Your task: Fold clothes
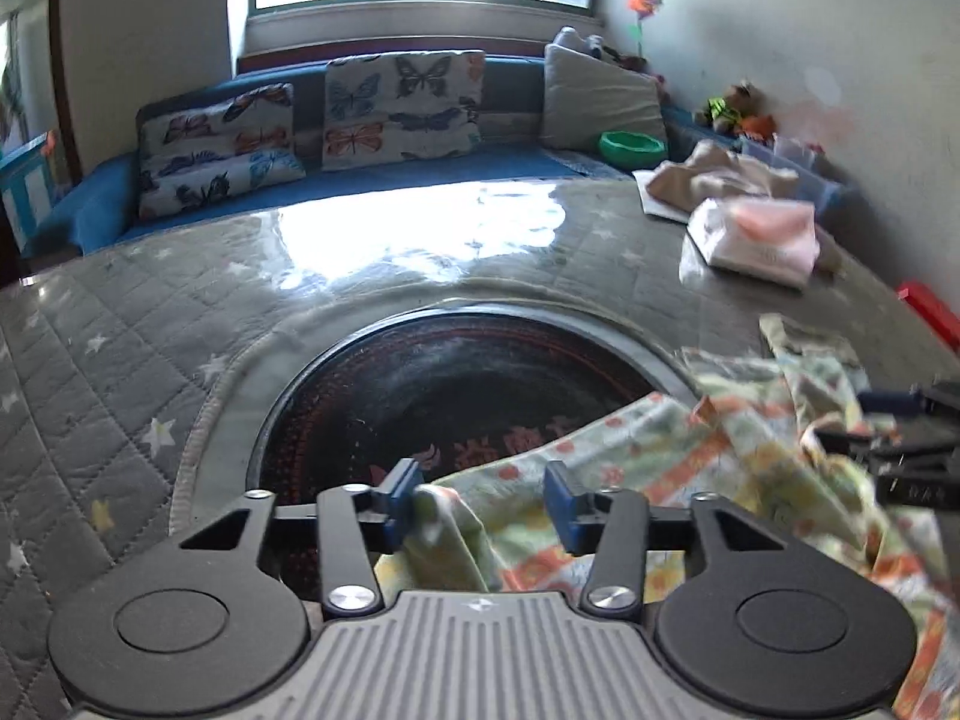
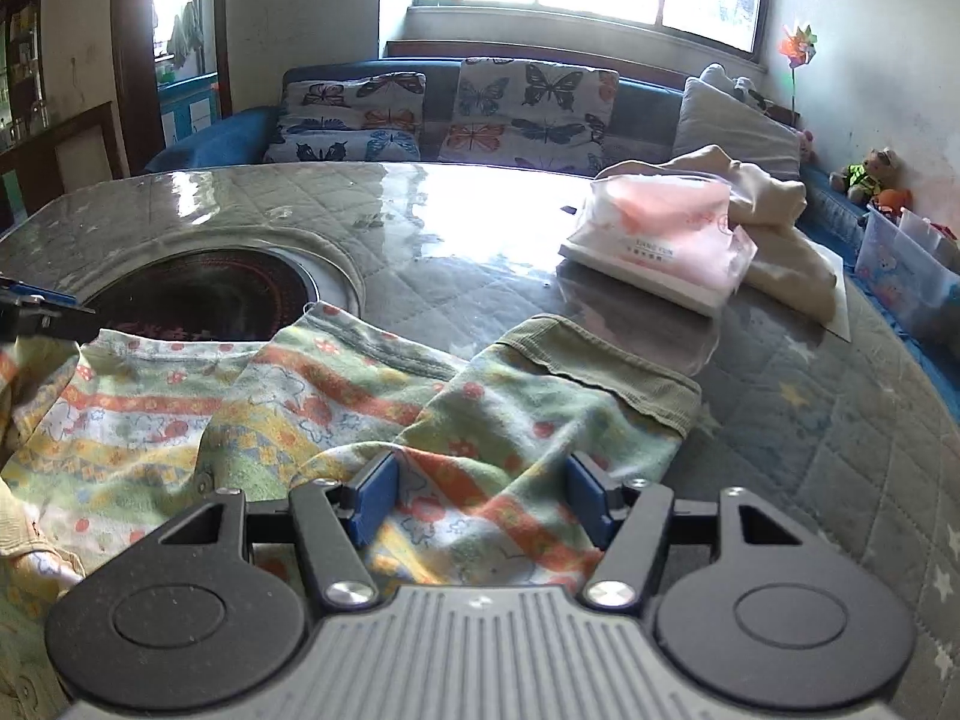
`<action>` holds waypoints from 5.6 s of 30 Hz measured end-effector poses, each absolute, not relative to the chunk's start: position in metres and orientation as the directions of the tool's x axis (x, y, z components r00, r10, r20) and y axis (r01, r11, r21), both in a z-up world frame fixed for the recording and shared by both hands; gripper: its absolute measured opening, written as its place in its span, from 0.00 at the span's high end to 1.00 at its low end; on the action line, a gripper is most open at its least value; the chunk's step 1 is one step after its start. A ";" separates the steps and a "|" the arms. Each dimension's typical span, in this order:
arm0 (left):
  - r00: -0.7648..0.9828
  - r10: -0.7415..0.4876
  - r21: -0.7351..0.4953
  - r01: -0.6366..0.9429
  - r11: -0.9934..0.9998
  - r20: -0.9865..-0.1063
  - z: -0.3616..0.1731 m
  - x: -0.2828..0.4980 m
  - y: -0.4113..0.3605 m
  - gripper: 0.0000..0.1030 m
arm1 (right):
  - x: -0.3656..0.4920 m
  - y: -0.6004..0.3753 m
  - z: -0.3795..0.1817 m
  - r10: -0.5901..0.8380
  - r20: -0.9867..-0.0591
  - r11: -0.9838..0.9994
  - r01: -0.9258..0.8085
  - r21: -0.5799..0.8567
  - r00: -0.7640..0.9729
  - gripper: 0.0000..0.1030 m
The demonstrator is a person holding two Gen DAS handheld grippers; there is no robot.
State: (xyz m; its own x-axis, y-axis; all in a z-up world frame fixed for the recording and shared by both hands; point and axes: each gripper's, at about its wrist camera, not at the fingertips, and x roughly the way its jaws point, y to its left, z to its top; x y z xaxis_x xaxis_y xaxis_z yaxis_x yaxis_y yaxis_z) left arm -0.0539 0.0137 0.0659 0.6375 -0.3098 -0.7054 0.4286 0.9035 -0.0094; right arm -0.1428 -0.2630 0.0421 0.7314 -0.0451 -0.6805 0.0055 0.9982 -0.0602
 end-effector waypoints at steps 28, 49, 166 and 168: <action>0.703 -0.028 0.054 0.095 0.994 -0.711 0.084 -0.142 0.159 0.67 | -0.158 -0.282 0.052 -0.026 -0.702 1.000 0.028 -0.008 0.711 0.66; 0.600 -0.234 0.020 0.385 0.923 -0.765 0.044 -0.062 0.007 0.41 | -0.171 -0.277 0.050 -0.005 -0.710 1.000 -0.002 -0.009 0.704 0.51; 0.736 0.008 0.051 0.035 0.998 -0.677 0.061 -0.014 0.162 0.25 | -0.286 -0.077 0.081 0.490 -0.772 0.598 -0.800 -0.041 0.406 0.92; 0.746 0.046 0.092 0.020 0.996 -0.664 0.061 -0.009 0.159 0.33 | -0.287 -0.080 0.081 0.498 -0.780 0.593 -0.805 -0.013 0.379 0.92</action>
State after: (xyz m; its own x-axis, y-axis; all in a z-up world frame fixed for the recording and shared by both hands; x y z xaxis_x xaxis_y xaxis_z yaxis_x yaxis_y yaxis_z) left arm -0.0092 0.1592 0.0612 0.7464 0.0465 -0.6639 0.0197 0.9956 0.0918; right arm -0.2865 -0.0804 0.0811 0.3789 0.4976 -0.7803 -0.8051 0.5930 -0.0128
